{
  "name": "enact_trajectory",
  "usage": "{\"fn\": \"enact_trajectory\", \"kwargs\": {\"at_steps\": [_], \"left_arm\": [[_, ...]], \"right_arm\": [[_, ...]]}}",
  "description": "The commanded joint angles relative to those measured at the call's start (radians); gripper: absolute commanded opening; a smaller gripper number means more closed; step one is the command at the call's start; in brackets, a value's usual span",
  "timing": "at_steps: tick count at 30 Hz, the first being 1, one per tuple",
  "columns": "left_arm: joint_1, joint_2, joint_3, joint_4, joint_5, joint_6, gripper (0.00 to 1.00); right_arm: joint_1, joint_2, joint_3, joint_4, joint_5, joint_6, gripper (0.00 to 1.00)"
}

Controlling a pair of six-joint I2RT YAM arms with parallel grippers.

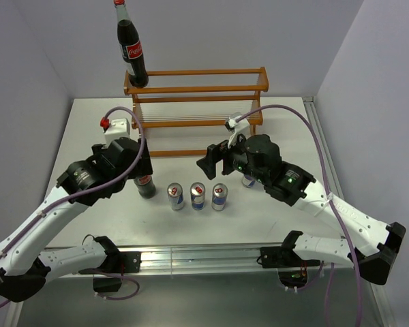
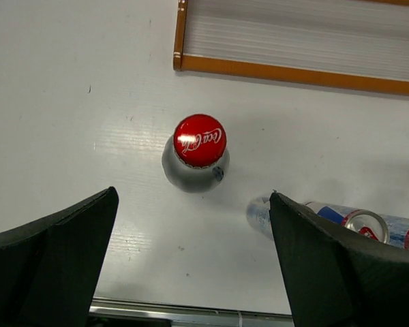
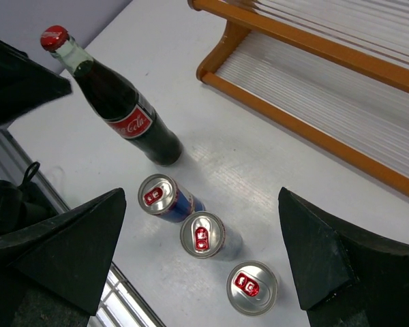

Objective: Place and organize the beverage onto the shelf

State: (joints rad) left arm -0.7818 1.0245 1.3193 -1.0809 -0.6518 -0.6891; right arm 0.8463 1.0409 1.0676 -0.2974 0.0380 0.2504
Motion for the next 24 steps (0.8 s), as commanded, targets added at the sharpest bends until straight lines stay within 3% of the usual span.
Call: {"fn": "enact_trajectory", "kwargs": {"at_steps": [1, 7, 14, 18, 23, 24], "left_arm": [[-0.007, -0.032, -0.054, 0.116, -0.028, -0.007, 0.99], [-0.007, -0.009, -0.137, 0.239, -0.1, 0.014, 0.93], [-0.005, 0.045, -0.129, 0.285, -0.183, 0.008, 0.78], [-0.005, 0.084, -0.117, 0.288, -0.203, 0.008, 0.58], [-0.005, 0.091, -0.115, 0.283, -0.201, -0.006, 0.42], [-0.005, 0.08, -0.117, 0.289, -0.197, -0.003, 0.33]], "right_arm": [[-0.003, -0.031, -0.011, 0.075, -0.041, 0.001, 1.0], [-0.003, -0.071, -0.061, 0.107, -0.062, -0.002, 0.99], [-0.003, -0.097, -0.087, 0.115, -0.079, -0.017, 0.99], [-0.003, -0.11, -0.095, 0.115, -0.076, -0.031, 0.99], [-0.001, -0.114, -0.1, 0.118, -0.07, -0.037, 0.99], [-0.003, -0.113, -0.1, 0.121, -0.075, -0.037, 0.99]]}}
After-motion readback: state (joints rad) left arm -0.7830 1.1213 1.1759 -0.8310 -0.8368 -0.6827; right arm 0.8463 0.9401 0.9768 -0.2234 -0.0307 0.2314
